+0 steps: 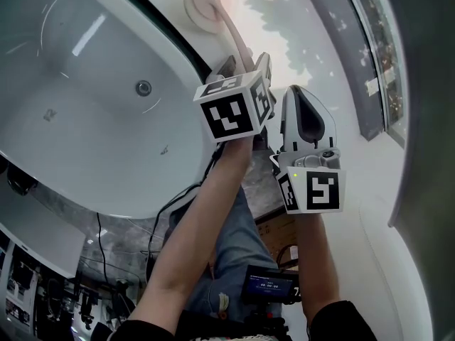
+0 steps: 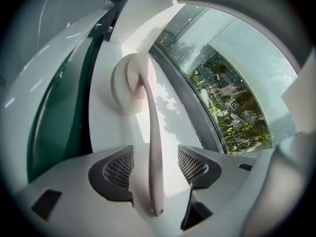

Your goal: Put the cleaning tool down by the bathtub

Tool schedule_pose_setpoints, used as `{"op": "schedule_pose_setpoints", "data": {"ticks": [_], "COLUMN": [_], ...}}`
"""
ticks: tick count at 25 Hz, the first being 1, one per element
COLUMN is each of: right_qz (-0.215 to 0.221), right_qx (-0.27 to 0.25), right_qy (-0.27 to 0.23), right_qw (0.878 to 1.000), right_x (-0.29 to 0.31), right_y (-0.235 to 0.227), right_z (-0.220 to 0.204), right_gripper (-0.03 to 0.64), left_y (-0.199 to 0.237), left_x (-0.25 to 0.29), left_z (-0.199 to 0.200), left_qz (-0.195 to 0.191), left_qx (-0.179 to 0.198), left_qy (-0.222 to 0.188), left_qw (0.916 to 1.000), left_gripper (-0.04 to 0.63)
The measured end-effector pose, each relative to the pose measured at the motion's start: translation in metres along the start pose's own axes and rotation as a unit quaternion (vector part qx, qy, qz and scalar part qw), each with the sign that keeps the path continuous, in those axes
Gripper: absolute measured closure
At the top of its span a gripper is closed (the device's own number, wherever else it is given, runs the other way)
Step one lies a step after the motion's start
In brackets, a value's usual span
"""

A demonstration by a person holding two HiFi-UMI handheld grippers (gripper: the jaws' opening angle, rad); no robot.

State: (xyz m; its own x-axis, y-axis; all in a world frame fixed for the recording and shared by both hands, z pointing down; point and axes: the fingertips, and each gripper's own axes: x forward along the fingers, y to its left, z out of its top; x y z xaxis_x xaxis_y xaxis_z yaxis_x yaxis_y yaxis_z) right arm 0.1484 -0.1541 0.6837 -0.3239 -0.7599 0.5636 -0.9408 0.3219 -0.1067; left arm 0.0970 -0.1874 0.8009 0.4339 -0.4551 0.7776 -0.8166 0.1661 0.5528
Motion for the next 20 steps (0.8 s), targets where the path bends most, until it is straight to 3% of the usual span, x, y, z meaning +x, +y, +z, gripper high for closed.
{"op": "schedule_pose_setpoints", "data": {"ticks": [4,9,15,18,19,20], "right_qz": [-0.001,-0.011,-0.011,-0.009,-0.01,-0.01], "right_qx": [0.004,0.005,-0.001,-0.001,-0.001,-0.003], "right_qy": [-0.002,-0.005,-0.006,-0.007,-0.008,-0.01], "right_qw": [1.0,1.0,1.0,1.0,1.0,1.0], "right_x": [0.0,-0.002,-0.003,-0.003,-0.004,-0.004], "right_y": [-0.002,-0.012,-0.014,-0.015,-0.015,-0.015], "right_z": [0.002,0.006,0.009,0.01,0.011,0.013], "right_gripper": [0.591,0.591,0.591,0.591,0.591,0.591], "left_y": [0.0,-0.012,-0.022,-0.03,-0.03,-0.03], "left_x": [-0.009,-0.021,-0.046,-0.05,-0.051,-0.054], "left_z": [-0.001,-0.001,0.013,0.01,0.01,0.01], "left_qz": [0.028,-0.002,-0.019,-0.033,-0.035,-0.037], "left_qx": [0.009,-0.006,0.013,0.015,0.015,0.015], "left_qy": [0.001,-0.013,-0.06,-0.059,-0.061,-0.065], "left_qw": [0.9996,0.9999,0.998,0.9976,0.9974,0.9971], "left_gripper": [0.321,0.321,0.322,0.325,0.343,0.408]}}
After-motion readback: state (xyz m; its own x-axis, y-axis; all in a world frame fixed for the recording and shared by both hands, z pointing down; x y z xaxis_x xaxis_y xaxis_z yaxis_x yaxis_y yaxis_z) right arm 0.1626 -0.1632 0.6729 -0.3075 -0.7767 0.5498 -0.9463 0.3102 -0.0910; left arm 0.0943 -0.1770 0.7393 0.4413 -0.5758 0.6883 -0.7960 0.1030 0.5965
